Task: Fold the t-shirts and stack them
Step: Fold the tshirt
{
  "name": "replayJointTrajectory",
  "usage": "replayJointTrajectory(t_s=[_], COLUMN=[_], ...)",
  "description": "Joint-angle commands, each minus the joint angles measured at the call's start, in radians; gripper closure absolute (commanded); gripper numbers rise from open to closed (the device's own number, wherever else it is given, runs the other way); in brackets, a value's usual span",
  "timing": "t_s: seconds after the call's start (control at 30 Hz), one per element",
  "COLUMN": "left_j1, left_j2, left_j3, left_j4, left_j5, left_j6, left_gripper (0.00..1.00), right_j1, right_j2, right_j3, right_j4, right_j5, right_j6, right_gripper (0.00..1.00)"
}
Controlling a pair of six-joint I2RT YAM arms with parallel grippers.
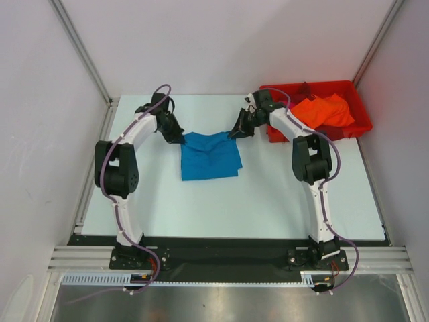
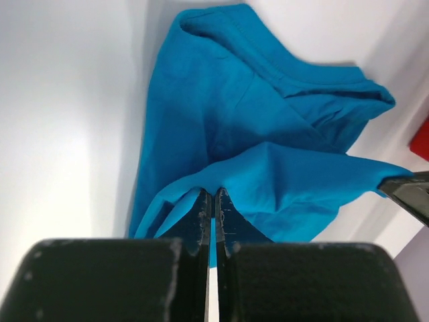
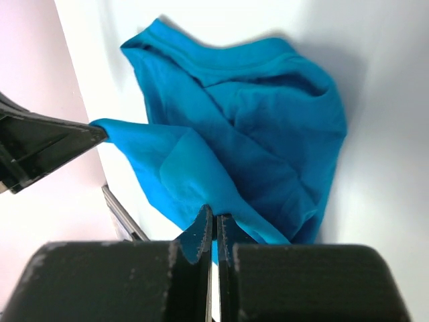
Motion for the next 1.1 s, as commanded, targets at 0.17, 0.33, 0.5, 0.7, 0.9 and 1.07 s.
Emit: replayJointTrajectory(t_s=[0.17,0.33,0.5,0.7,0.9,1.07], left_j1=[0.046,0.069,0.080,0.089,0.092,0.092], left_j2=[0.057,0.118,0.178,0.249,0.309,0.232], left_j3=[0.118,0.168,0.228,0.286,0.447,0.564], left_j4=[0.042,0.056,0.086,0.140,0.148,0.044], left_j5=[0.048,0.082,0.112,0.149,0.154,0.054], left_j6=[0.022,0.012,0.004,-0.013,-0.001,0.056], left_gripper=[1.00,0.99,0.98,0.89,0.56,0.32], right_j1=[-0.043,-0.056,-0.069,-0.086,-0.106,-0.131], right_j2=[0.047,0.110,0.150,0.213,0.248,0.170], right_j3=[0.085,0.125,0.154,0.232,0.374,0.384], right_j4=[0.046,0.069,0.099,0.106,0.063,-0.068], right_j5=[-0.039,-0.053,-0.050,-0.045,-0.025,-0.004], right_j6=[0.040,0.059,0.082,0.095,0.103,0.037], right_gripper=[1.00,0.99,0.98,0.94,0.62,0.49])
